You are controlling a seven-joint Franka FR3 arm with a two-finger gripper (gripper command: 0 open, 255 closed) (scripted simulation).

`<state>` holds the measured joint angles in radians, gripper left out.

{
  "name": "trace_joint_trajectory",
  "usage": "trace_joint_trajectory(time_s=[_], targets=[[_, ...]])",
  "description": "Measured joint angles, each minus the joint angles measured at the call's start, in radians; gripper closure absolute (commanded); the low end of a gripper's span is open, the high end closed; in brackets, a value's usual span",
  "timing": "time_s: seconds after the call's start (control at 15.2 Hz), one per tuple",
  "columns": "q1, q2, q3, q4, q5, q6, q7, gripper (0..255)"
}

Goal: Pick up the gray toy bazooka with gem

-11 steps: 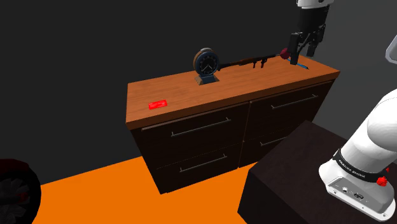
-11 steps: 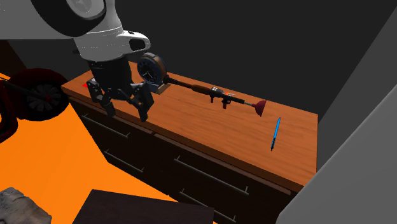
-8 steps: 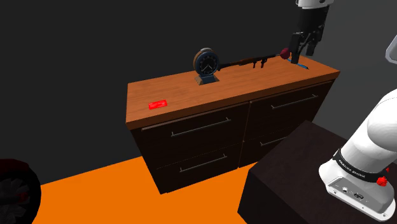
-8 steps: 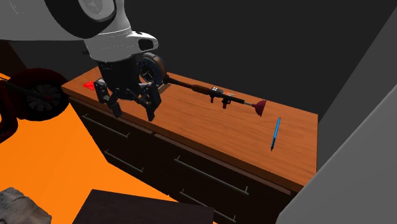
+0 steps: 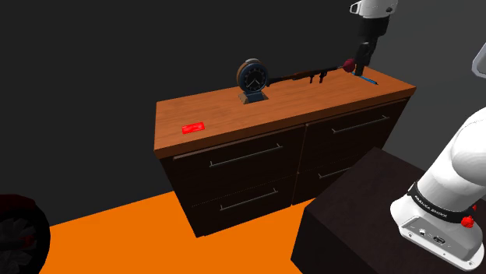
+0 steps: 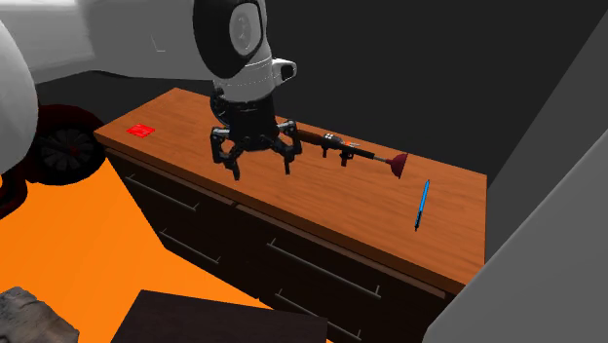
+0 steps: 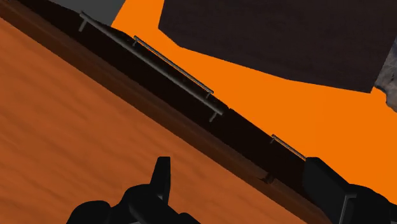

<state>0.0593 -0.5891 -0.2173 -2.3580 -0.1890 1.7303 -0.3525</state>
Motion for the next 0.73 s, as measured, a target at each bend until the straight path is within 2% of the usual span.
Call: trace_joint_trajectory(time_s=[0.33, 0.59, 0.73], targets=[[0.041, 0.154, -0.115, 0.08, -0.019, 0.114, -0.27, 0], [0.075, 0.293, -0.197, 0.168, 0.009, 0.192, -0.495, 0], [0.095, 0.383, -0.231, 0.238, 0.045, 0.22, -0.611, 0]])
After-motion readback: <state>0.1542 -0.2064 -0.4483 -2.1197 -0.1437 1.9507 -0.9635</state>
